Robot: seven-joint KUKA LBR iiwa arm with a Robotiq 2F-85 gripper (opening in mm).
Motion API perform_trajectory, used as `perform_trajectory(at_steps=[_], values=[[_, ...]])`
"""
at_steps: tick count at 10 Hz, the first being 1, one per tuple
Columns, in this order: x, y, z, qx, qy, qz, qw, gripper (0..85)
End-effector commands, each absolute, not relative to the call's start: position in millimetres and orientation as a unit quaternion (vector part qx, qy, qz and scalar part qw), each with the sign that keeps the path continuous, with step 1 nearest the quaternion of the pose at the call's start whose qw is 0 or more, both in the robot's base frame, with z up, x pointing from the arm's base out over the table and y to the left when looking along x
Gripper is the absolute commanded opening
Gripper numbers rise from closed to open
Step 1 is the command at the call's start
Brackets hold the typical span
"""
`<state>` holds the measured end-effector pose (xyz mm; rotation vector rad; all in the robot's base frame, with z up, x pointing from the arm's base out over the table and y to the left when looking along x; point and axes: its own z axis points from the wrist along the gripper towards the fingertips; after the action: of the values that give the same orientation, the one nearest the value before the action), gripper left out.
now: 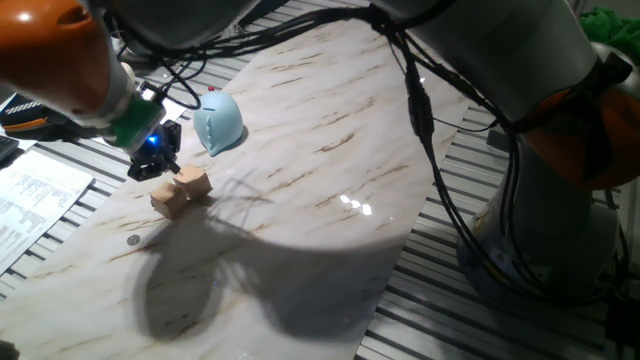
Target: Drop coins into a piggy bank
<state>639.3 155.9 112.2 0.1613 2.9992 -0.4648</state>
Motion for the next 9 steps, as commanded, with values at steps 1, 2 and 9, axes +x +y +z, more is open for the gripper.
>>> perform_trajectory(at_steps=[1,2,9], values=[[639.0,155.5,113.9,0.055,0.987,-0.142,0.051,0.0],[638.4,154.4,115.3,0.055,0.988,-0.134,0.052,0.0],[637.3,149.6,121.6,0.051,0.993,-0.088,0.059,0.0]])
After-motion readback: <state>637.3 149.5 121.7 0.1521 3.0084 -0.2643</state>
